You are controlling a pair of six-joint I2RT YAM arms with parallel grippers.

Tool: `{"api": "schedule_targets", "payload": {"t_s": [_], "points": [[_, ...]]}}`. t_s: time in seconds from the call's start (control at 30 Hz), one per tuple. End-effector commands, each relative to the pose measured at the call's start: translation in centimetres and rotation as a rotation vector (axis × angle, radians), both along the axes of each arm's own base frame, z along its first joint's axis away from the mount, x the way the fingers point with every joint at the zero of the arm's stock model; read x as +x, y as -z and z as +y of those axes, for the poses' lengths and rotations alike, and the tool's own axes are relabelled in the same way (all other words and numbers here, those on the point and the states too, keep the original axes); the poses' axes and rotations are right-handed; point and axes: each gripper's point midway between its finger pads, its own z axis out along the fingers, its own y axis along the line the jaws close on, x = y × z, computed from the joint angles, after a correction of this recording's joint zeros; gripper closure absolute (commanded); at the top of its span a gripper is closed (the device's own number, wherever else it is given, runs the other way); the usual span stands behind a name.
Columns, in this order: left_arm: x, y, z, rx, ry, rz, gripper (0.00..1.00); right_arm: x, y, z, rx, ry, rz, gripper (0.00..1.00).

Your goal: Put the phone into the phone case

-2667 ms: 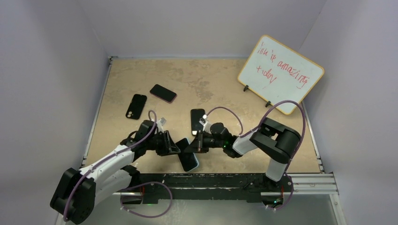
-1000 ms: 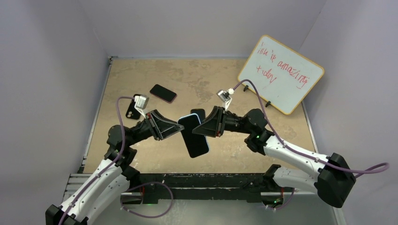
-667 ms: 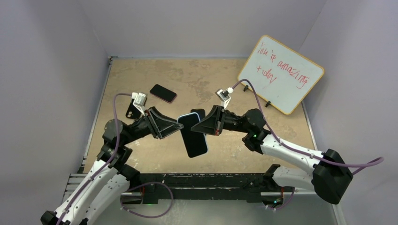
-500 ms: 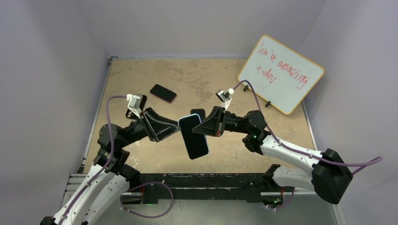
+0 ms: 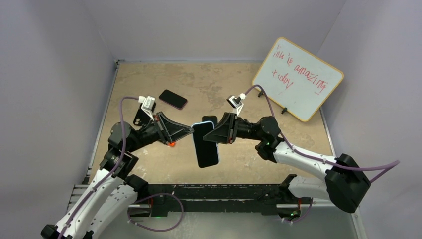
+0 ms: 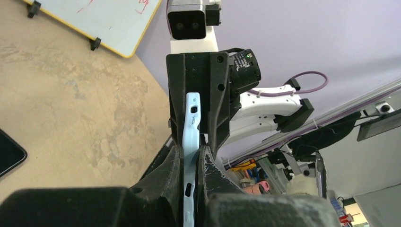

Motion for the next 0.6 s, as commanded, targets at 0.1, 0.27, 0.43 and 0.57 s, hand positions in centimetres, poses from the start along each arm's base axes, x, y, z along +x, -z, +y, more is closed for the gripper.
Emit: {"api": "schedule_targets", "payload": {"t_s": [0.1,0.27,0.43,0.57], "points": [[0.7,-0.3,0.4,0.109,-0.043,-0.035,0.98,0.9,-2.2,0.5,0.056,0.039,-0.022,1.00],[-0.6,-0.3,0.8,0.153,-0.014,-0.086,0.45,2.2,-3.9,0.4,0.121,0.112,-0.016,1.00],[-2.0,1.3,0.3,0.140,0.076,-0.069,0.32,3.5,-5.9,0.3,0.192,0.170,-0.021,1.00],[-2.2,2.5,0.1,0.149,0.096,-0.058,0.33,4.2,-6.8,0.6,0.232,0.180,-0.021,1.00]]}}
